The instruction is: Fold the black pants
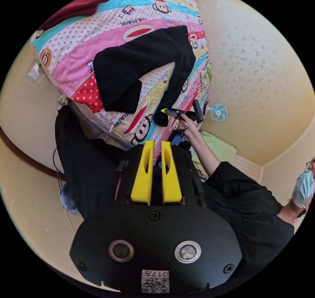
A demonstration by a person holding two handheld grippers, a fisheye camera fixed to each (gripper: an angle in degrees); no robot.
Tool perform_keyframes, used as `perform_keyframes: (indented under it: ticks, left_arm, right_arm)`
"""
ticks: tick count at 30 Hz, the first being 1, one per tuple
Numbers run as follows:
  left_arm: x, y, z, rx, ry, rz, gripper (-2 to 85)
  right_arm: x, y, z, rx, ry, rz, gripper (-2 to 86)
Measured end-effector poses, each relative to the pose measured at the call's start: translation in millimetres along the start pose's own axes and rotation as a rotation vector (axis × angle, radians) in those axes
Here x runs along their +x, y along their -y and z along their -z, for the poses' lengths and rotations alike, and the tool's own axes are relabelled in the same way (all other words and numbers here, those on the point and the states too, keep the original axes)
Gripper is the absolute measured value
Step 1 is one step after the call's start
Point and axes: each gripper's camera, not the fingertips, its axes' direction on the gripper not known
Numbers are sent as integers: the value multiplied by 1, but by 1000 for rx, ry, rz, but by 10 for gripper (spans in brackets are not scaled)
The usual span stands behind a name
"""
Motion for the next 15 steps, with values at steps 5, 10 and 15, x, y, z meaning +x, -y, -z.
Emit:
perform_keyframes:
  ticks: [5, 10, 15]
  left_arm:
    - [-27, 28, -48, 53, 59, 43, 84]
    - [-75, 72, -100, 109, 402, 131, 130]
    - [-138, 137, -184, 29, 430, 228, 164]
  right_arm:
    - [64, -115, 105, 328, 550, 114, 26]
    - [180, -199, 128, 457, 494, -178, 14]
    - [178, -251, 142, 372, 164, -131, 6]
